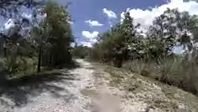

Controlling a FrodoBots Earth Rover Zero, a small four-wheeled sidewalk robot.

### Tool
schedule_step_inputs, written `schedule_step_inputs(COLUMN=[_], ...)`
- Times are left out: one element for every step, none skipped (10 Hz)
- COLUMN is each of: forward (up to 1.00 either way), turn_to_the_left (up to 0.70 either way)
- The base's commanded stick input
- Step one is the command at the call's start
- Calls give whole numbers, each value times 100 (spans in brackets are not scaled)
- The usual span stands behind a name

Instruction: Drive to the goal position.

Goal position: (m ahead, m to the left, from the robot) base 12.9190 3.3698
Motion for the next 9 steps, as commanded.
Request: schedule_step_inputs(forward=[70,70,70,70,70,70,70,70,70], turn_to_the_left=[0,0,0,1,3,27,35,13,1])
